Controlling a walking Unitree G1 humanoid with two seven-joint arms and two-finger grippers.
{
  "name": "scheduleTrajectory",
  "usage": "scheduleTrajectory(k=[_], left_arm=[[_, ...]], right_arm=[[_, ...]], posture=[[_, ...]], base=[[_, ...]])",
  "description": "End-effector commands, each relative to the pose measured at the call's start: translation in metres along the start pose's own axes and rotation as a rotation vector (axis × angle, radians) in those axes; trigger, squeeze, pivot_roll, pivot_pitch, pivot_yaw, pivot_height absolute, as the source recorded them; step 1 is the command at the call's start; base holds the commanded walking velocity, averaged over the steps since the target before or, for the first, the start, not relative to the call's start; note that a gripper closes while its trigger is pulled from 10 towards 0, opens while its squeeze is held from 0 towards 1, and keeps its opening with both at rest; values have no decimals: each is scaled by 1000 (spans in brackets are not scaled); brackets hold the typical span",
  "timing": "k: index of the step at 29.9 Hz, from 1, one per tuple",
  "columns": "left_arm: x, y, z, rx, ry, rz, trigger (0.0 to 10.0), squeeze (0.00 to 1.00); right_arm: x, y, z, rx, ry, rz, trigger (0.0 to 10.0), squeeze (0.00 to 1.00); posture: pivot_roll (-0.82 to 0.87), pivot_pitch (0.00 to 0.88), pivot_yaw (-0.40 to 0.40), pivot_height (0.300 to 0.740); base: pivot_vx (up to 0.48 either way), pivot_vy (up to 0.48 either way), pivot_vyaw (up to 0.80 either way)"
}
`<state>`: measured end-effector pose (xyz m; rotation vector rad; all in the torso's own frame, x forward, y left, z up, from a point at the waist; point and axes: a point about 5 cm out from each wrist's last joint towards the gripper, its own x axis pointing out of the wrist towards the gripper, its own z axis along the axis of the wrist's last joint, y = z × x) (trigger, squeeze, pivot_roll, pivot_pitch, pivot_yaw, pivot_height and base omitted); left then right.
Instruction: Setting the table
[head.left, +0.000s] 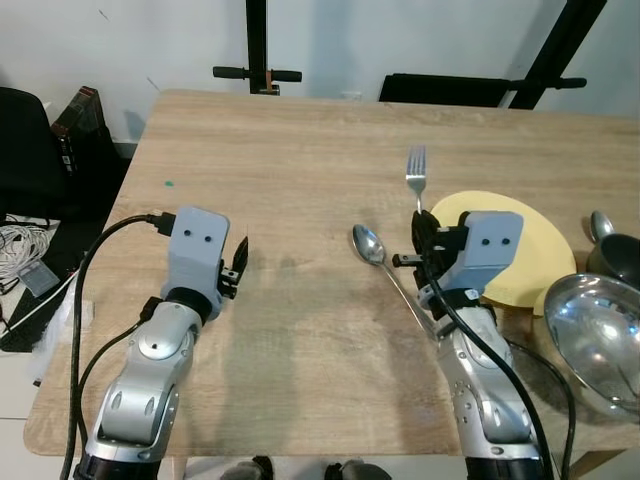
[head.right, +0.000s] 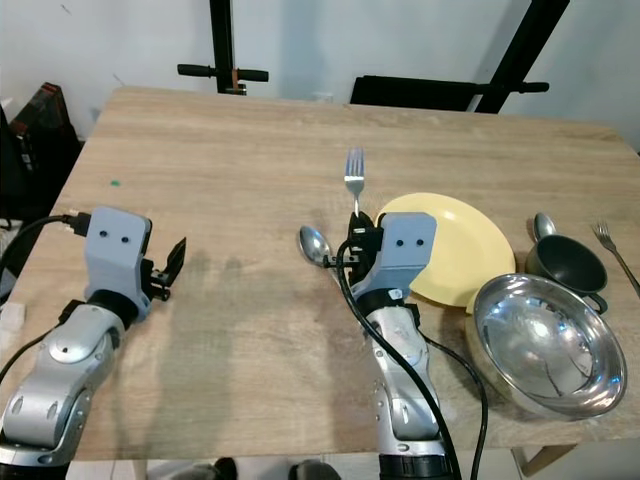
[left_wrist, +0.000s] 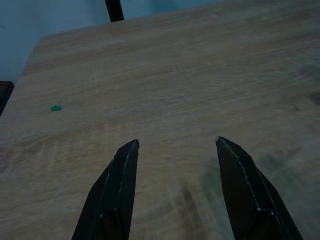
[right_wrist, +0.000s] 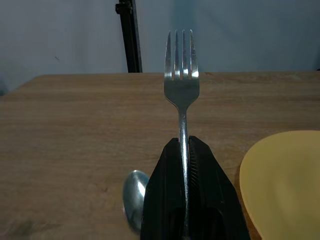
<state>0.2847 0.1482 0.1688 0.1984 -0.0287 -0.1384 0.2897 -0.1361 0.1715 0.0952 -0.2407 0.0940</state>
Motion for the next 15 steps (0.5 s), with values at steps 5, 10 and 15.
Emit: scheduleTrajectory(k=[5,10,15], left_arm=[[3,-1,-2,10,1,-23,10000,114],[4,0,-1,12,-3,-25,10000,122],[4,-1,-1,11,-4,-28,10000,125]], right_arm=[[0,-2,-4,-1,0,-20,10000,0],[1,-2,-4,-1,-3,-21,10000,0],[0,-3,-4,-4,-3,-23,10000,0]], posture=[[-102,22,33,740],[-103,23,35,740],[-106,25,34,740]], base=[[-365,0,0],[-370,0,0],[-367,0,0]])
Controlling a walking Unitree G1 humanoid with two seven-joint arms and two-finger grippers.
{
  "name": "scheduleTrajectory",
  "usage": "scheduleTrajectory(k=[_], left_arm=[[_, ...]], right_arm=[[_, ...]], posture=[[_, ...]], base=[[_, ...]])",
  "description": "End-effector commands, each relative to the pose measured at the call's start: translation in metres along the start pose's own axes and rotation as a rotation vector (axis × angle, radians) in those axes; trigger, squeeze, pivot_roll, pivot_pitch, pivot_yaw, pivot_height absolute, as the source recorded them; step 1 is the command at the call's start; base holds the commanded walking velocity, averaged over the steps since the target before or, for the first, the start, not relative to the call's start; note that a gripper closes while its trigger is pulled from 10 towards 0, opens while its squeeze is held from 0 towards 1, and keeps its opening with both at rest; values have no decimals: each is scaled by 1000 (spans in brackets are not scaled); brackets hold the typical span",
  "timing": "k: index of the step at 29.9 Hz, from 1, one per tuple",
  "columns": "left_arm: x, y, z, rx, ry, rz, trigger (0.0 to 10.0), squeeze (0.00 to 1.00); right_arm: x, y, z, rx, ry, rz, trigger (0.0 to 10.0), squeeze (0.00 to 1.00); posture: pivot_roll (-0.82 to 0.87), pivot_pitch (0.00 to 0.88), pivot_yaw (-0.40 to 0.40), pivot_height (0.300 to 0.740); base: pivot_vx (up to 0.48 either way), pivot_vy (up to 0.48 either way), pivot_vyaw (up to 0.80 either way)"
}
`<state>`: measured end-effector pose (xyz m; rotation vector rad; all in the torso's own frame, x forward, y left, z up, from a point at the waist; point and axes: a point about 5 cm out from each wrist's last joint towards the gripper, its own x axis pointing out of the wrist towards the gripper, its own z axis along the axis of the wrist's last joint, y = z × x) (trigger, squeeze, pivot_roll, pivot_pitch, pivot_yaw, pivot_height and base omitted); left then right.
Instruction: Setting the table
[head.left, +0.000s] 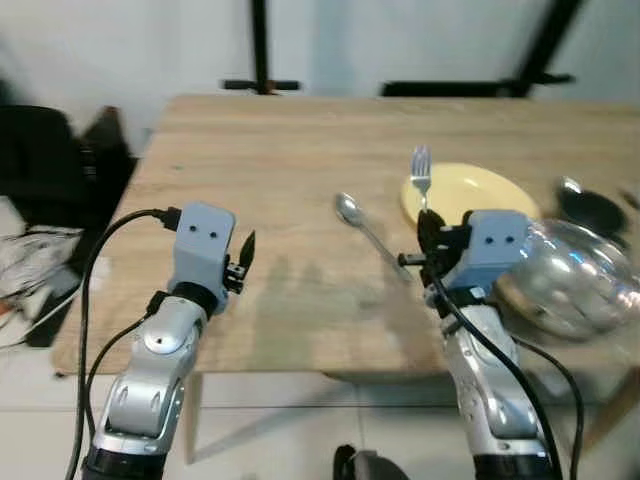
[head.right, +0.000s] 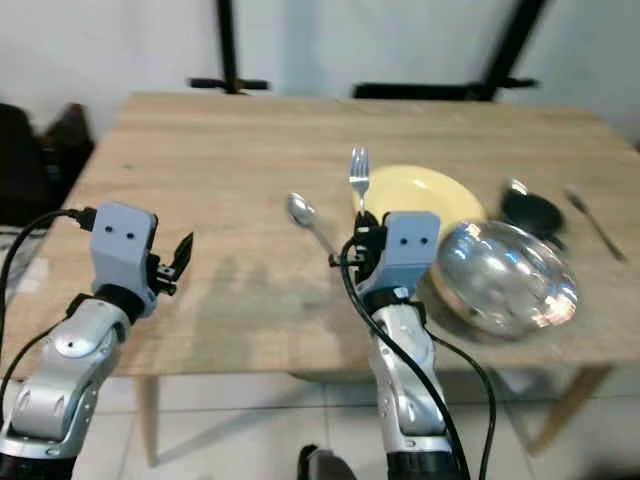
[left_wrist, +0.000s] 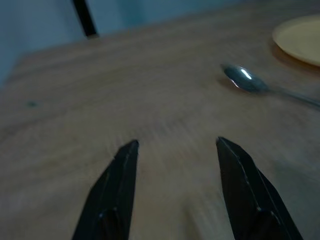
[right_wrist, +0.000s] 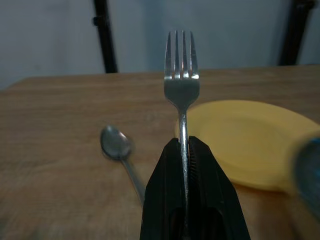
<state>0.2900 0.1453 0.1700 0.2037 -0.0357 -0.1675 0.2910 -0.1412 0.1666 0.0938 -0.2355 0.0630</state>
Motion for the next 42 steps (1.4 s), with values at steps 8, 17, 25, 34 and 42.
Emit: scheduleTrajectory(k=[8,17,25,34,42], left_arm=[[-1,0,-3,3,4,-5,10000,129],[0,0,-3,6,2,-6,10000,129],[1,0,-4,4,2,-7,10000,125],[1,0,-4,3,1,-10,10000,129],[1,-1,-4,3,1,-11,10000,129]], right_arm=[[1,2,0,-3,-6,5,10000,0],[0,2,-1,-4,-4,1,10000,0],[-1,1,-2,-6,-2,-2,10000,0],[-1,1,-3,-7,0,-4,10000,0],[-2,1,-3,-9,2,-4,10000,0]], posture=[[-105,26,35,740],[-106,27,39,740],[-106,30,39,740],[-108,31,40,740],[-109,35,37,740]], base=[[-368,0,0],[-370,0,0],[-377,0,0],[-382,0,0],[-386,0,0]])
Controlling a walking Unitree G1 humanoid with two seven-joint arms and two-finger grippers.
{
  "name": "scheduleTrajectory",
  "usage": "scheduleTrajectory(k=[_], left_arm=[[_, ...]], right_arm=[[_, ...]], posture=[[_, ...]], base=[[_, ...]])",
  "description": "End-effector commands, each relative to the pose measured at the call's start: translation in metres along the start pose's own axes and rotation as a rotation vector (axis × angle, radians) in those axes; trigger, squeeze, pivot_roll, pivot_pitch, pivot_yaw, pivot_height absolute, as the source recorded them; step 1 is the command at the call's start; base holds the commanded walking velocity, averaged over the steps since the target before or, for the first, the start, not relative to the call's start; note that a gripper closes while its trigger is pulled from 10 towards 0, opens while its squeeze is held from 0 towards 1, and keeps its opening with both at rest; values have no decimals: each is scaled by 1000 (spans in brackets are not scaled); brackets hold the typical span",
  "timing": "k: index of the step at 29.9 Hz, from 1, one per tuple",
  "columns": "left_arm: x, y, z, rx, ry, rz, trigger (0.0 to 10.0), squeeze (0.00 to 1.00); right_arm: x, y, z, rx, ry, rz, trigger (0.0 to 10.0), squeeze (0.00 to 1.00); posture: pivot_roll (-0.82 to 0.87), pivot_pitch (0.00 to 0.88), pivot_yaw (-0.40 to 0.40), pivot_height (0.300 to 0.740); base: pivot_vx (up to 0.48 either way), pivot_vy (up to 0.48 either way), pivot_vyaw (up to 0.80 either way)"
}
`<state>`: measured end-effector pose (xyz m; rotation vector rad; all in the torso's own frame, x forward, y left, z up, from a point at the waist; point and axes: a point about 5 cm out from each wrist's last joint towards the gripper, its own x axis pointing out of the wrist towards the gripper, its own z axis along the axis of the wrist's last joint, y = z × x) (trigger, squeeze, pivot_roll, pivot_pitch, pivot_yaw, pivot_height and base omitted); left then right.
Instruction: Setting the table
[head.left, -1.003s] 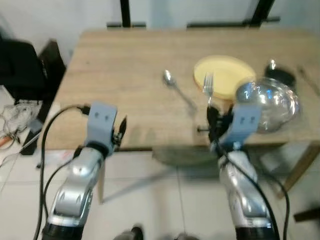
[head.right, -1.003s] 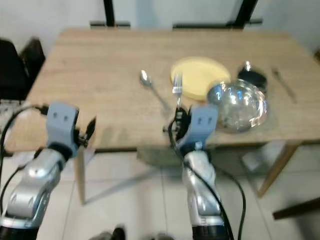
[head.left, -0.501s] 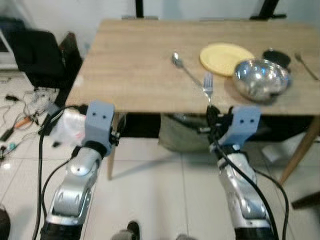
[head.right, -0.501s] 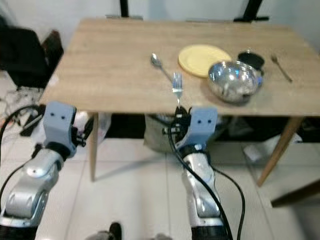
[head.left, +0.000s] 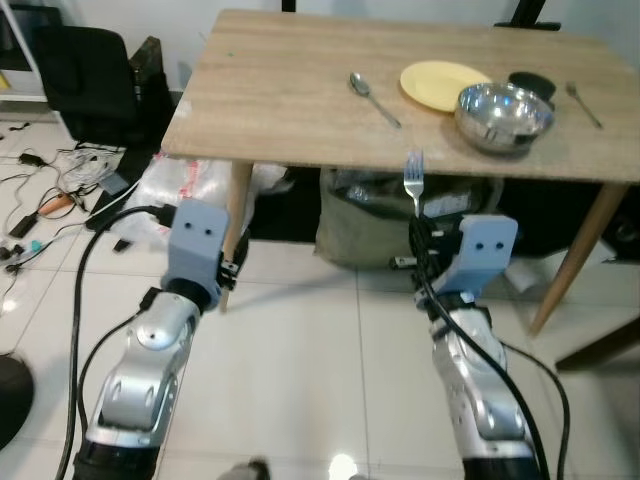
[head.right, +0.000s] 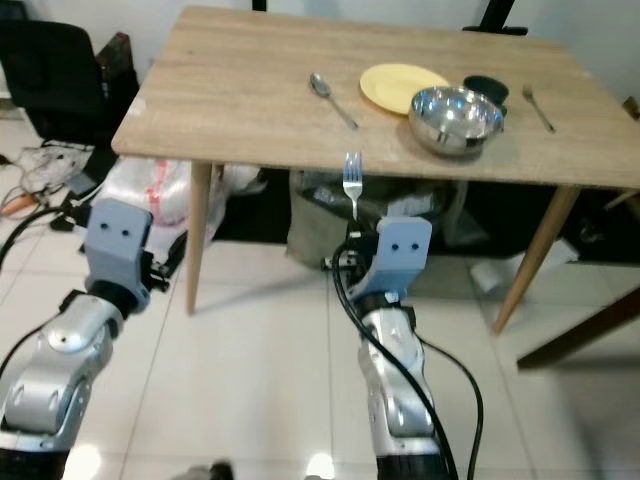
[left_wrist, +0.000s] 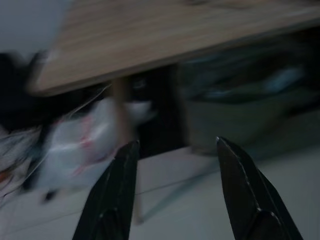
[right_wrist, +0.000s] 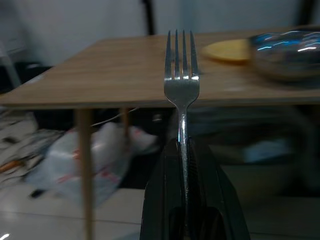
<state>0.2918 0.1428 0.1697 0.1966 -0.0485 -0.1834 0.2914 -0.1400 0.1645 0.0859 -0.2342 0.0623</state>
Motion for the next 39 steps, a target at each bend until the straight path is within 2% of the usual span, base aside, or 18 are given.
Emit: scheduleTrajectory(k=[1,26,30,35,39], left_arm=[[-2,1,-4,9,16,3,10000,129],[-2,0,-4,4,21,4,10000,133],[-1,0,-5,1,29,13,10000,133],[0,-1,-4,-51,33,5,10000,102],[0,-1,-4,-49,36,5,10000,94]], right_arm=[[-2,0,-1,-1,0,-5,10000,0],[-3,0,-2,-2,4,-9,10000,0],[-3,0,-2,-2,5,-9,10000,0],[-2,0,-2,-2,7,-9,10000,0],[-2,0,-3,-1,10,-7,10000,0]], posture=[[-109,35,37,740],[-113,40,37,740],[-113,38,38,740],[-114,35,40,740],[-115,32,40,740]], base=[[-390,0,0],[-387,0,0],[0,0,0],[0,0,0],[0,0,0]])
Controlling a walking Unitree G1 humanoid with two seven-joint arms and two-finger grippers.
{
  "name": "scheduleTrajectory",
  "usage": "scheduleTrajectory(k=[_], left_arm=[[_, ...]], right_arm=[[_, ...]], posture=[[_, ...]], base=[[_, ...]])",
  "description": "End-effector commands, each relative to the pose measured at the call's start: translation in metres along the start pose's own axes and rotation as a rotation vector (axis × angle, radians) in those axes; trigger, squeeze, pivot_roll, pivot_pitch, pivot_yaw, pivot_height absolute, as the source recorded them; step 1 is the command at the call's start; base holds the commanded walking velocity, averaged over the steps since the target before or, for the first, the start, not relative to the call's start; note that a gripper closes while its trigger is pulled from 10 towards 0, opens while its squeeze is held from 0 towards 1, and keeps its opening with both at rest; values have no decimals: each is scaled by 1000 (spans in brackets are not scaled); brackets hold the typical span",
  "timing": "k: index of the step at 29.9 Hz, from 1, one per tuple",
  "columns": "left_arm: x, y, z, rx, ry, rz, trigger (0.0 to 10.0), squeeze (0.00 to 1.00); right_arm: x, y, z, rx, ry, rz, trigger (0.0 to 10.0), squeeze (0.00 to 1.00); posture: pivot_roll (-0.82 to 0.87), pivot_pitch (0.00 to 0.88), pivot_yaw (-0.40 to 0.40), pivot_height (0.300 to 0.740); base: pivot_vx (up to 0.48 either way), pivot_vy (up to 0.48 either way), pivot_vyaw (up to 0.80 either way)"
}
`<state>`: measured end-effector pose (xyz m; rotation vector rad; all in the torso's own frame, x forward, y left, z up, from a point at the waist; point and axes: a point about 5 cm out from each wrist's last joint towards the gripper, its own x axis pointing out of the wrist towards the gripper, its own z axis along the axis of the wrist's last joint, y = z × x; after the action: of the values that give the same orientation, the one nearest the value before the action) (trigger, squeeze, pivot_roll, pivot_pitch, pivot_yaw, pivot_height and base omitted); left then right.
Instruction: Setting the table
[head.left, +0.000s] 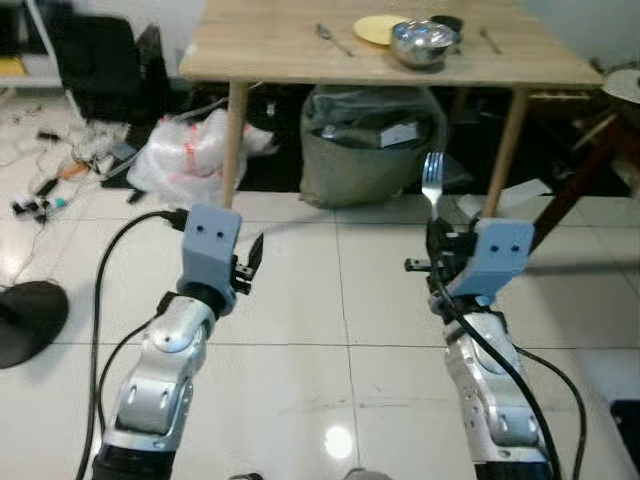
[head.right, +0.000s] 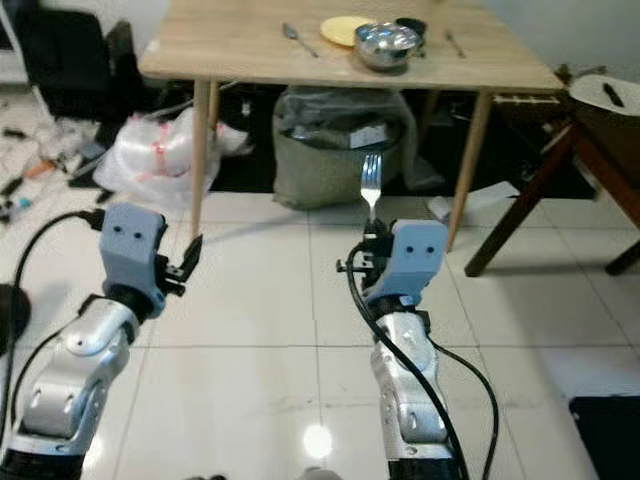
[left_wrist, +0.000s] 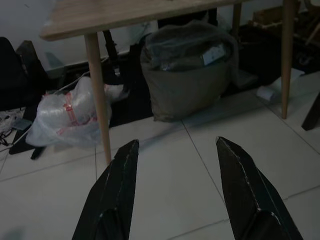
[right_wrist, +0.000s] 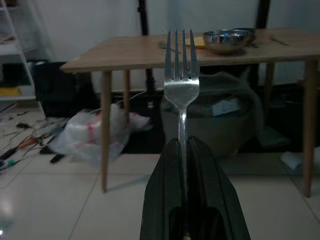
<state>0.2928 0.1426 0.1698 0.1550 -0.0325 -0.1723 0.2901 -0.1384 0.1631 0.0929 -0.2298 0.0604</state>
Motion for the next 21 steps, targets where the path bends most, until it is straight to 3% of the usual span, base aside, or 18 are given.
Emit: scheduleTrajectory(k=[1,21], left_arm=[[0,-1,-4,-10,24,-7,10000,90],[1,-2,-4,2,38,-20,10000,106]], right_arm=[[0,-1,-2,0,12,-5,10000,0],[1,-2,-2,8,11,-8,10000,0]], posture=[[-115,30,41,740],[-118,28,47,740]], base=[[0,0,-800],[0,0,-800]])
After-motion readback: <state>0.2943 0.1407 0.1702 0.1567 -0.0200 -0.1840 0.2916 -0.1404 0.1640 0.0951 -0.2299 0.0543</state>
